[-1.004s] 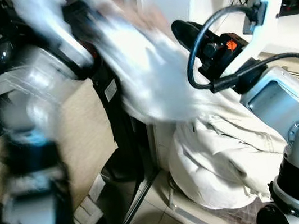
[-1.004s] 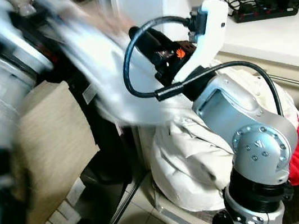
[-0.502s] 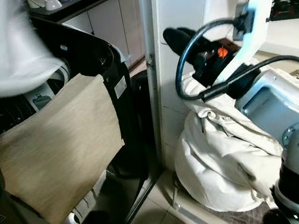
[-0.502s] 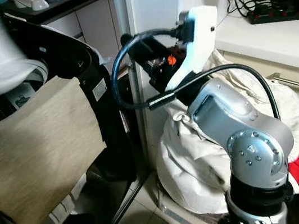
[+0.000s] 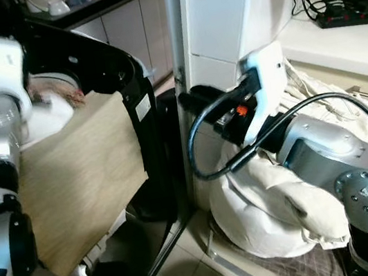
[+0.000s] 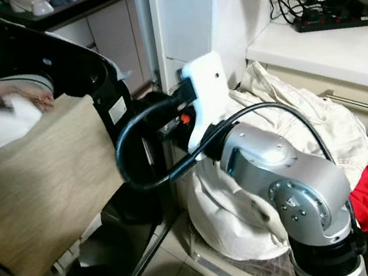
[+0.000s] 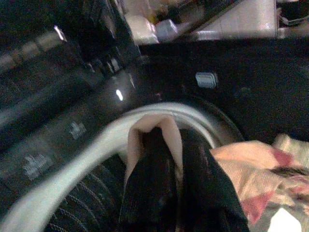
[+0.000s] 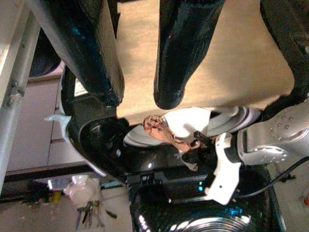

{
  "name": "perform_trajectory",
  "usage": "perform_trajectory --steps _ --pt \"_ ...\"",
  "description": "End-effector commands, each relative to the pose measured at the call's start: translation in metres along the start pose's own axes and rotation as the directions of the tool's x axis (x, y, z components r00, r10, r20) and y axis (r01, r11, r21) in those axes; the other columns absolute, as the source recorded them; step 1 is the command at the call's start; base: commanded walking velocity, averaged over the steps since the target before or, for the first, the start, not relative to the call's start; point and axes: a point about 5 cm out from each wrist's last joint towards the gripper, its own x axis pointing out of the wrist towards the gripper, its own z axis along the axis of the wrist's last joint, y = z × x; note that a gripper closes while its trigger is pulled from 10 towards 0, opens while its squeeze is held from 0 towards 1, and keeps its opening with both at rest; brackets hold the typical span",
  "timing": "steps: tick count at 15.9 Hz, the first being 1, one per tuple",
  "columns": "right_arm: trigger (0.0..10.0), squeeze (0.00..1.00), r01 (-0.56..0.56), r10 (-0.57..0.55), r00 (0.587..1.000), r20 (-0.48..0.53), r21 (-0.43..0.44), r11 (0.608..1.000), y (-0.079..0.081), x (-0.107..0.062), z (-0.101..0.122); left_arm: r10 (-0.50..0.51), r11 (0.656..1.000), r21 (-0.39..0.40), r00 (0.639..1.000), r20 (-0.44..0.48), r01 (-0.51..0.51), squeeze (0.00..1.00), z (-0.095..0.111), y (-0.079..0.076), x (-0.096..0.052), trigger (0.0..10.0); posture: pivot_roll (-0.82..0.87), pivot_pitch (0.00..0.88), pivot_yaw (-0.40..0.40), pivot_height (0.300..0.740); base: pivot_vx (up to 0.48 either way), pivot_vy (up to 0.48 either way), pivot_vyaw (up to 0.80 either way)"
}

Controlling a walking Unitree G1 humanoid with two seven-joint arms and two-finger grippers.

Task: Clothes washing

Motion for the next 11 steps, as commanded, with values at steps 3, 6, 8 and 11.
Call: perform_trajectory --steps 3,6,8,11 --pt "10.0 0.00 -0.054 0.052 0.998 -0.046 -0.022 0.998 0.008 0.000 -0.010 0.036 0.989 -0.142 0.995 -0.090 -0.049 1.00 -0.014 0.012 -0.002 10.0 -0.07 0.000 0.022 0.740 0.000 0.000 0.00" --pt "10.0 0.00 -0.097 0.095 0.993 -0.071 -0.022 0.995 0.012 -0.001 -0.015 0.001 0.985 -0.172 0.995 -0.101 -0.018 1.00 -0.011 0.016 -0.003 10.0 -0.07 0.000 0.021 0.740 0.000 0.000 0.00" --pt "10.0 0.00 -0.127 0.126 0.989 -0.079 -0.015 0.992 0.013 -0.004 -0.016 0.002 0.981 -0.195 0.996 -0.084 -0.018 1.00 -0.005 0.017 -0.002 10.0 -0.07 0.000 0.023 0.740 0.000 0.000 0.00" --pt "10.0 0.00 0.060 -0.062 0.997 -0.056 -0.043 0.997 -0.009 -0.003 -0.018 -0.015 0.986 -0.165 0.999 0.050 0.023 1.00 0.011 0.012 -0.001 10.0 -0.08 0.000 0.030 0.740 0.000 0.000 0.00"
